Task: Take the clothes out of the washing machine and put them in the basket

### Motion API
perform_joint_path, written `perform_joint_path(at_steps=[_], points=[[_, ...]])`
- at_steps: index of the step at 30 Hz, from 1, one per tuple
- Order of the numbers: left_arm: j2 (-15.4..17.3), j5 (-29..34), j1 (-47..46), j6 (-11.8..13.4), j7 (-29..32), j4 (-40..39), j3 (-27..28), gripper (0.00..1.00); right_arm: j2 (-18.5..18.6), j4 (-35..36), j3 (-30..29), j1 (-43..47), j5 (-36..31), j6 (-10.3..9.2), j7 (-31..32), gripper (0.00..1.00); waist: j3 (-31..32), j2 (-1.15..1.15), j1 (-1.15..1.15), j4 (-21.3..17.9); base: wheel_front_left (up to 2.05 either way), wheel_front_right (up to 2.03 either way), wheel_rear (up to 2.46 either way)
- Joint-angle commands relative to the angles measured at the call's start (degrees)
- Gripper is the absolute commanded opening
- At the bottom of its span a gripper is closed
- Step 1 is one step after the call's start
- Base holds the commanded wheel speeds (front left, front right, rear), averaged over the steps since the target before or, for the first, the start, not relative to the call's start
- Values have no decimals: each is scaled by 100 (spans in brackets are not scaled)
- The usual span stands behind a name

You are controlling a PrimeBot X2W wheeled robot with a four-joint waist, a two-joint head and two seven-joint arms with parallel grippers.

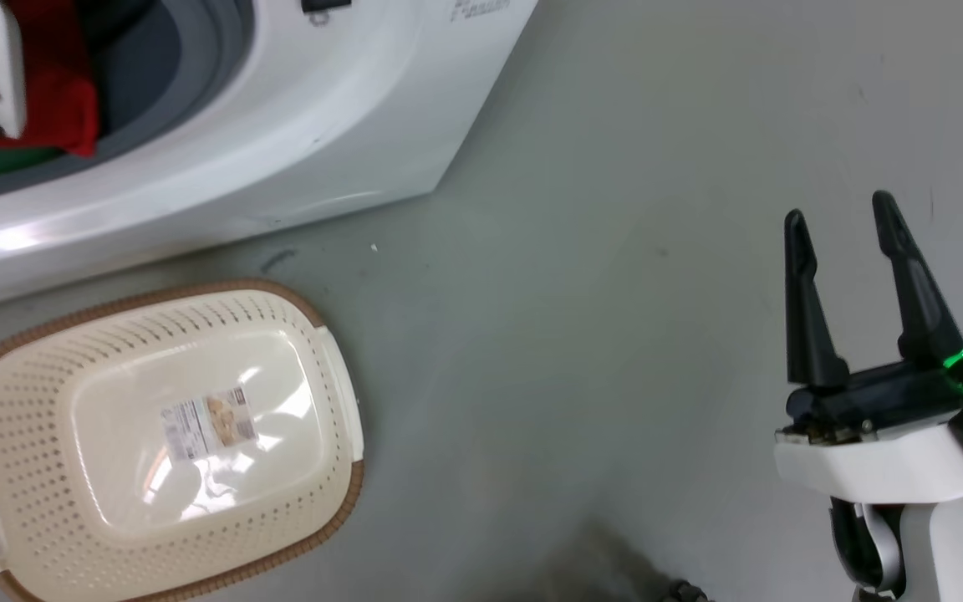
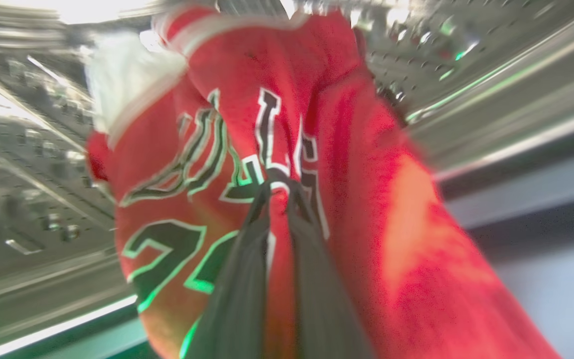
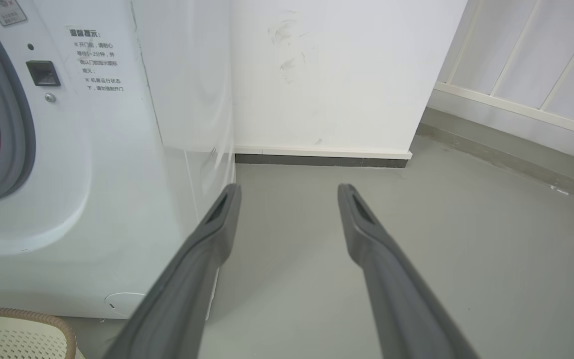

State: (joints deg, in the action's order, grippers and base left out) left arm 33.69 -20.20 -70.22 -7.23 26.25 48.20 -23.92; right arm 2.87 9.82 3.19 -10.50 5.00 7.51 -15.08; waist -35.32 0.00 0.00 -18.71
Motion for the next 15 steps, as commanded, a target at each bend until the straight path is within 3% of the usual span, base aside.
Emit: perform_joint_path(at_steps=[1, 15], points=[[-10, -39, 144, -5, -155, 21, -10, 0, 2, -18, 9, 88, -29, -4, -14, 100, 335, 0, 0, 55, 0, 0, 0], [-575, -434, 1676, 28, -2429, 273, -17, 0, 1, -173, 47, 659, -451, -4, -14, 100, 1600, 0, 0, 445, 0, 0, 0]])
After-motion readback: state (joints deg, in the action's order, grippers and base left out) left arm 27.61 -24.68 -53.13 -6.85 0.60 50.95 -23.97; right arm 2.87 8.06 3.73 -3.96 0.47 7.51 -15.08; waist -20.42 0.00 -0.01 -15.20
